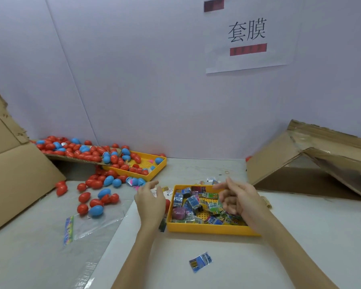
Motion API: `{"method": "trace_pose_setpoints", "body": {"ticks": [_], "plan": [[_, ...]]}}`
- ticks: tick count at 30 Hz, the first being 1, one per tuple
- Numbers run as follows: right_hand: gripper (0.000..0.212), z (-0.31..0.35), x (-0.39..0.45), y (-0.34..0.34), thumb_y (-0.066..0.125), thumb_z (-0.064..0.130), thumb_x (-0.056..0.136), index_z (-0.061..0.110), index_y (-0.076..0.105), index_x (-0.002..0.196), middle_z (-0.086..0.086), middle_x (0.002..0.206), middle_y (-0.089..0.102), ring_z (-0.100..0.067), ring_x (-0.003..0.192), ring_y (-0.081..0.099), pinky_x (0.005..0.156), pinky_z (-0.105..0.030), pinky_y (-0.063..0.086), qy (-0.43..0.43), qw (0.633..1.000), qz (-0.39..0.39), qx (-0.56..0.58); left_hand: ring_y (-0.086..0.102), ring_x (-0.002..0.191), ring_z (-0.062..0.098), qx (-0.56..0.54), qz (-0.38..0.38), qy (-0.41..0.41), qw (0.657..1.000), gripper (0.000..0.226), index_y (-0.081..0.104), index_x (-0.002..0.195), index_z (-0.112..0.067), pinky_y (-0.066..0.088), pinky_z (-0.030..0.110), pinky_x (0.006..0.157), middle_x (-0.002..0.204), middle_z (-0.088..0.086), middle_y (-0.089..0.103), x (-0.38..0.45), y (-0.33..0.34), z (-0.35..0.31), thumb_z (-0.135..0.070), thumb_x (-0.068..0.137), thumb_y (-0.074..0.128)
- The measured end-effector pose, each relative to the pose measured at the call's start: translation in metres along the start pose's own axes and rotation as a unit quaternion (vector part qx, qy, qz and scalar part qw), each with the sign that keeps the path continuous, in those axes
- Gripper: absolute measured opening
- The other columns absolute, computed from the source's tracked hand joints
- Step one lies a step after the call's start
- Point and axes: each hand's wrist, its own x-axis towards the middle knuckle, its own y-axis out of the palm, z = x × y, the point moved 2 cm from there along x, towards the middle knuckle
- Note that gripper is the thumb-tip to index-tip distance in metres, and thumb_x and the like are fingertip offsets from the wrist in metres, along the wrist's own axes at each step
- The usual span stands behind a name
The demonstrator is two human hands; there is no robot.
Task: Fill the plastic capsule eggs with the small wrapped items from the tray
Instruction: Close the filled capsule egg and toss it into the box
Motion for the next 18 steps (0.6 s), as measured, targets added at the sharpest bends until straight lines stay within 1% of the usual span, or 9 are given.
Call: {"method": "trace_pose_setpoints", "body": {"ticks": [2,4,7,9,11,14,16,18], "plan": [[0.042,0.001,-0.003,0.002,0.049,0.029,0.105,-0.006,0.071,0.102,-0.016,0.07,0.062,-0.018,0.048,0.055,0.037,-0.021,0.039,-0.01,1.0,-0.001,-0.018,0.038,0.136,0.031,0.066,0.019,-0.039,0.997,0.034,0.059,0.135,-0.011,0.035,0.043,0.111,0.139,0.015,0.052,0.013,0.002,0.004,-0.016,0.102,0.055],[0.042,0.002,-0.005,0.002,0.05,0.029,0.104,-0.007,0.07,0.102,-0.017,0.07,0.062,-0.018,0.046,0.054,0.035,-0.021,0.039,-0.019,1.0,-0.001,-0.016,0.035,0.137,0.032,0.115,0.025,-0.033,0.993,0.037,0.055,0.138,-0.009,0.033,0.042,0.111,0.143,0.017,0.047,0.025,0.007,0.004,-0.015,0.102,0.054],[0.044,0.002,-0.006,0.003,0.055,0.034,0.097,-0.007,0.071,0.099,-0.018,0.069,0.061,-0.019,0.044,0.054,0.033,-0.021,0.039,-0.029,0.999,0.002,-0.015,0.039,0.131,0.029,0.183,0.017,0.049,0.982,0.035,0.056,0.136,-0.008,0.037,0.04,0.106,0.138,0.014,0.049,0.05,0.012,-0.002,-0.012,0.102,0.052],[0.046,0.0,-0.006,0.003,0.056,0.036,0.094,-0.007,0.072,0.097,-0.02,0.069,0.06,-0.02,0.043,0.054,0.032,-0.022,0.038,-0.038,0.999,0.003,-0.014,0.043,0.126,0.028,0.246,0.022,0.112,0.963,0.034,0.056,0.136,-0.008,0.04,0.038,0.103,0.134,0.014,0.052,0.073,0.015,-0.008,-0.012,0.102,0.052],[0.045,-0.001,-0.005,0.003,0.057,0.037,0.093,-0.005,0.074,0.094,-0.02,0.068,0.06,-0.02,0.042,0.054,0.032,-0.021,0.038,-0.043,0.999,0.006,-0.014,0.045,0.127,0.03,0.329,0.047,0.135,0.934,0.037,0.054,0.139,-0.01,0.039,0.039,0.104,0.136,0.015,0.052,0.098,0.017,-0.01,-0.021,0.105,0.048],[0.043,-0.003,-0.004,0.001,0.056,0.038,0.094,0.0,0.076,0.09,-0.019,0.068,0.061,-0.02,0.041,0.055,0.032,-0.021,0.038,-0.047,0.999,0.019,-0.009,0.046,0.132,0.034,0.416,0.11,0.121,0.895,0.046,0.048,0.146,-0.012,0.038,0.044,0.108,0.144,0.017,0.049,0.13,0.021,-0.003,-0.036,0.108,0.037],[0.043,-0.004,-0.002,0.001,0.056,0.039,0.094,0.002,0.077,0.089,-0.019,0.069,0.061,-0.02,0.042,0.055,0.032,-0.021,0.038,-0.045,0.999,0.025,-0.011,0.048,0.132,0.034,0.432,0.154,0.133,0.878,0.049,0.047,0.148,-0.011,0.04,0.045,0.107,0.147,0.017,0.05,0.145,0.025,0.003,-0.039,0.11,0.033],[0.042,-0.006,0.0,0.0,0.056,0.04,0.095,0.004,0.077,0.089,-0.019,0.07,0.061,-0.02,0.043,0.055,0.032,-0.022,0.039,-0.044,0.998,0.032,-0.017,0.051,0.13,0.032,0.41,0.18,0.163,0.879,0.047,0.048,0.146,-0.011,0.044,0.043,0.104,0.146,0.015,0.052,0.156,0.03,0.004,-0.036,0.11,0.034]]}}
